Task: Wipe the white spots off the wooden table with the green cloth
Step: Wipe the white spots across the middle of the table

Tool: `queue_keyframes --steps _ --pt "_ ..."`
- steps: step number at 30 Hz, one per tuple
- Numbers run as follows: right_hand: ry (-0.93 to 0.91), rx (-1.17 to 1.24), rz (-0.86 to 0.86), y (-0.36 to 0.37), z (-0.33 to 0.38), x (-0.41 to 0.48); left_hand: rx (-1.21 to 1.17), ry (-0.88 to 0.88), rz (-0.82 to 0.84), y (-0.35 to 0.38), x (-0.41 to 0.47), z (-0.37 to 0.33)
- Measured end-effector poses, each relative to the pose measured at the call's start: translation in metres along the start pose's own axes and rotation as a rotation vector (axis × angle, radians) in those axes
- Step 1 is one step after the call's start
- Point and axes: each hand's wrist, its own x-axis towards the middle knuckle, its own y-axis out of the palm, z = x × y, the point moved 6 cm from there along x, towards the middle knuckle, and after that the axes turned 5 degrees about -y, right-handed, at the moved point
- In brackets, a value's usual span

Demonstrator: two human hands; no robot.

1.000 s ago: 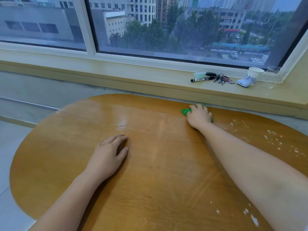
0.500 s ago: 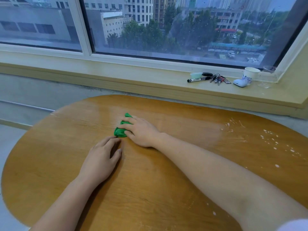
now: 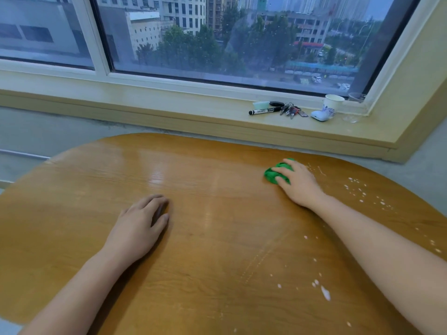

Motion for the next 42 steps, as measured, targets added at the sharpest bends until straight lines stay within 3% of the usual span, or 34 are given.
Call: queue_keyframes --steps 5,9,16,24,30,34,37,40,42 --pt "0.327 0.045 -0.028 -0.018 -0.077 -0.025 0.006 0.01 0.015 0.003 -0.008 -0.009" --pt "0.362 0.047 -0.048 -0.018 -0.051 -0.035 0.011 0.019 0.008 0.005 -0.015 -0.011" --pt "-0.001 0.08 0.056 0.002 0.101 -0.073 0.02 0.018 0.017 0.004 -0.029 -0.013" --pt "-0.438 0.114 0.153 0.016 0.257 -0.184 0.03 0.028 0.016 0.004 -0.039 -0.013" --pt "-0.819 0.063 0.071 0.02 0.303 -0.255 0.044 0.047 0.02 0.006 -0.042 -0.013" --pt "-0.937 0.054 0.096 0.016 0.29 -0.271 0.041 0.064 0.02 0.008 -0.044 -0.019" --pt "-0.907 0.101 0.175 0.009 0.261 -0.271 0.025 0.08 0.031 0.01 -0.046 -0.025" --pt "-0.707 0.108 0.311 0.0 0.212 -0.255 0.022 0.087 0.043 0.011 -0.045 -0.033" --pt "-0.553 0.091 0.296 -0.009 0.174 -0.241 0.014 0.088 0.049 0.013 -0.046 -0.039"
